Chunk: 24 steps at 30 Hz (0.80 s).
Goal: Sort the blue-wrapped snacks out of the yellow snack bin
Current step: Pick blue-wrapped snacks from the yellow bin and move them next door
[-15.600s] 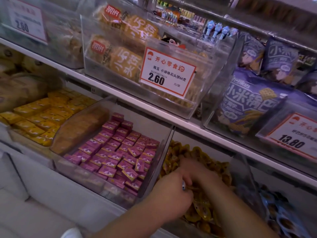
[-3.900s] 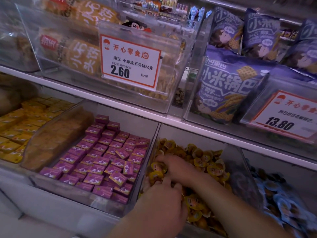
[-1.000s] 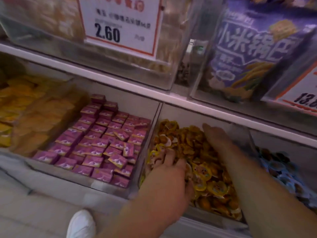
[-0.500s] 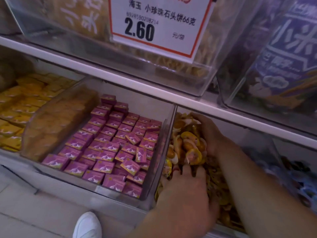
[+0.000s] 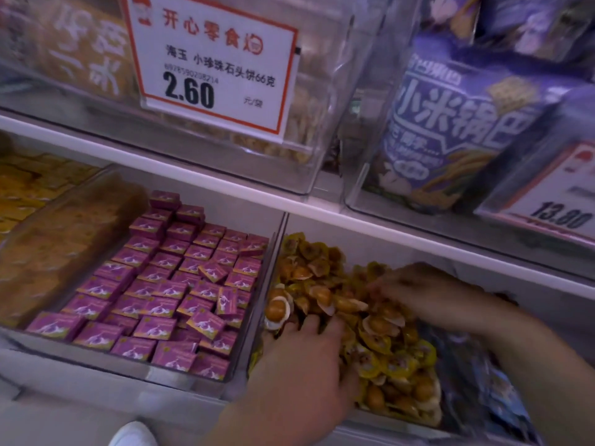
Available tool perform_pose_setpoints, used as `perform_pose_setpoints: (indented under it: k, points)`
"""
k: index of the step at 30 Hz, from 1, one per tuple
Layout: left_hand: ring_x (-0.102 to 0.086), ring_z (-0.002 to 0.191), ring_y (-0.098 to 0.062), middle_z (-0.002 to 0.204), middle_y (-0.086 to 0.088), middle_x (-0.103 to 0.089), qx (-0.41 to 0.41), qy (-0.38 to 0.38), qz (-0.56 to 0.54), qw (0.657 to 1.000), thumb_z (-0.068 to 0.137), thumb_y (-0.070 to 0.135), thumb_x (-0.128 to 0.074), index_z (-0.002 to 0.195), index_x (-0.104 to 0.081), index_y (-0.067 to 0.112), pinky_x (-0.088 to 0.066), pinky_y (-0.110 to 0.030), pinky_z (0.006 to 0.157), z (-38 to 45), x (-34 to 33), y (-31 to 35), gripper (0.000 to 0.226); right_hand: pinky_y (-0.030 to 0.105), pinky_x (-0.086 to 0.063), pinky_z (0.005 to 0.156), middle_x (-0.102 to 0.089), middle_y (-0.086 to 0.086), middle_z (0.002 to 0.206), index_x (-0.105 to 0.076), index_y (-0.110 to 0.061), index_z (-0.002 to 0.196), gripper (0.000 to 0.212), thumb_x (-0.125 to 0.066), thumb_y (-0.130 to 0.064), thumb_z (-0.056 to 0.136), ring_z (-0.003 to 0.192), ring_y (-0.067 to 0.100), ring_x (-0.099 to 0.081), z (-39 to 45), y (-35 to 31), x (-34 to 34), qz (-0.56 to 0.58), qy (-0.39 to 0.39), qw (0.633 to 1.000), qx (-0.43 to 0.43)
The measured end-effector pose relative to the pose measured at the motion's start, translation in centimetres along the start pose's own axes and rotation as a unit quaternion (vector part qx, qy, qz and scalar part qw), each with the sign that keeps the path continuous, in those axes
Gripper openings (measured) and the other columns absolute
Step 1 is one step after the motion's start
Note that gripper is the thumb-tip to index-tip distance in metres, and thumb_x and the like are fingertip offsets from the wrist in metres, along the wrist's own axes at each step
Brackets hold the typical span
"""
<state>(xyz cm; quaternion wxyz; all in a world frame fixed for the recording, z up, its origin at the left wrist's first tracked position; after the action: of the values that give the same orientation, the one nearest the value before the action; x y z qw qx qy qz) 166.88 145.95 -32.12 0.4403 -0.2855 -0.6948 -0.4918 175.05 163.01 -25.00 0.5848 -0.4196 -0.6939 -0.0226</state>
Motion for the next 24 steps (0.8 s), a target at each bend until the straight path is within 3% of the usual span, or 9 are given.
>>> perform_pose_setpoints:
  k: [2, 4, 6, 9, 12, 14, 16, 19, 24]
  points:
    - [-0.044, 0.125, -0.027, 0.138, 0.006, -0.042, -0.005, 0.009, 0.007, 1.0, 0.086, 0.066, -0.031, 0.145, -0.019, 0.042, -0.039, -0.052, 0.101, 0.1, -0.1, -0.1, 0.065, 0.026, -0.051, 0.086, -0.071, -0.013, 0.101, -0.072, -0.039, 0.102, 0.022, -0.056, -0.025, 0.095, 0.091, 0.002, -0.065, -2.7, 0.2, -0.5, -0.043, 0.031, 0.998, 0.025]
    - [-0.046, 0.124, -0.025, 0.136, 0.007, -0.045, -0.008, 0.018, 0.017, 1.0, 0.087, 0.064, -0.03, 0.146, -0.017, 0.042, -0.041, -0.049, 0.1, 0.3, 0.1, -0.1, 0.064, 0.005, -0.042, 0.081, -0.063, -0.032, 0.105, -0.066, -0.045, 0.111, 0.028, -0.055, -0.041, 0.085, 0.094, -0.013, -0.057, -5.0, -0.1, -2.1, -0.063, 0.027, 0.994, 0.082]
    - [-0.05, 0.12, -0.023, 0.132, 0.009, -0.048, -0.006, 0.03, 0.037, 0.999, 0.091, 0.059, -0.033, 0.146, -0.021, 0.042, -0.045, -0.045, 0.096, 0.3, 0.7, -0.1, 0.059, 0.0, -0.03, 0.095, -0.038, -0.048, 0.126, -0.039, -0.063, 0.121, 0.047, -0.049, -0.061, 0.075, 0.115, -0.023, -0.04, -6.0, 0.1, -4.5, -0.096, -0.018, 0.987, 0.124]
    - [-0.057, 0.109, -0.02, 0.124, 0.01, -0.055, -0.027, 0.09, 0.068, 0.993, 0.095, 0.047, -0.034, 0.138, -0.036, 0.039, -0.051, -0.039, 0.085, 0.0, 2.4, 0.2, 0.044, 0.034, -0.027, 0.118, -0.004, -0.025, 0.158, -0.009, -0.078, 0.13, 0.069, -0.045, -0.079, 0.071, 0.148, 0.011, -0.018, -5.1, 1.2, -6.9, -0.142, -0.068, 0.985, 0.07]
    - [-0.066, 0.09, -0.021, 0.106, 0.008, -0.069, -0.096, 0.199, 0.06, 0.973, 0.088, 0.034, -0.043, 0.117, -0.063, 0.03, -0.051, -0.041, 0.087, -1.0, 4.6, 1.1, 0.035, 0.053, -0.027, 0.116, -0.002, -0.012, 0.159, 0.014, -0.056, 0.147, 0.109, -0.056, -0.084, 0.067, 0.15, 0.023, -0.004, -2.8, 1.3, -8.2, -0.178, -0.076, 0.981, 0.032]
    - [-0.066, 0.086, -0.023, 0.095, 0.005, -0.072, -0.119, 0.311, 0.036, 0.942, 0.085, 0.026, -0.05, 0.099, -0.072, 0.024, -0.044, -0.047, 0.099, -1.5, 5.8, 0.6, 0.026, 0.061, -0.032, 0.111, -0.008, -0.003, 0.157, 0.013, -0.049, 0.149, 0.123, -0.066, -0.08, 0.06, 0.147, 0.03, -0.006, -1.0, 0.9, -8.7, -0.205, -0.045, 0.977, 0.044]
    - [-0.064, 0.094, -0.029, 0.103, 0.0, -0.071, -0.075, 0.359, 0.001, 0.93, 0.084, 0.024, -0.052, 0.098, -0.072, 0.021, -0.043, -0.048, 0.099, -1.1, 6.7, -1.1, 0.025, 0.064, -0.035, 0.106, -0.014, 0.006, 0.155, 0.009, -0.044, 0.151, 0.125, -0.074, -0.07, 0.061, 0.145, 0.037, -0.012, 0.9, 0.7, -8.8, -0.242, -0.03, 0.968, 0.057]
    - [-0.058, 0.114, -0.026, 0.128, -0.001, -0.06, 0.008, 0.328, -0.118, 0.937, 0.079, 0.025, -0.054, 0.119, -0.067, 0.016, -0.045, -0.038, 0.099, -0.2, 6.7, -3.2, 0.043, 0.058, -0.042, 0.101, -0.031, 0.014, 0.145, -0.005, -0.04, 0.152, 0.108, -0.066, -0.064, 0.066, 0.134, 0.041, -0.029, 3.6, 0.6, -7.7, -0.284, 0.011, 0.956, 0.078]
    - [-0.052, 0.12, -0.016, 0.131, 0.003, -0.054, -0.008, 0.33, -0.178, 0.927, 0.08, -0.003, -0.06, 0.126, -0.061, 0.017, -0.036, -0.019, 0.1, 0.4, 6.1, -4.4, 0.05, 0.048, -0.045, 0.102, -0.042, 0.011, 0.143, -0.04, -0.041, 0.14, 0.082, -0.06, -0.071, 0.067, 0.127, 0.039, -0.044, 6.3, 1.6, -4.4, -0.221, 0.075, 0.972, 0.013]
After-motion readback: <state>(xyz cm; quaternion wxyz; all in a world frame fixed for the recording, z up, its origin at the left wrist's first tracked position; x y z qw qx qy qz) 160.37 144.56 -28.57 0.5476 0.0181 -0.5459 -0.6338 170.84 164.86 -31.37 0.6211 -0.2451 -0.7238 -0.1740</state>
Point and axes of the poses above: each hand's wrist, its own z-axis towards the middle knuckle, its own x-axis out of the back of the hand, y = z × x, the point moved 3 cm from there along z, towards the middle knuckle
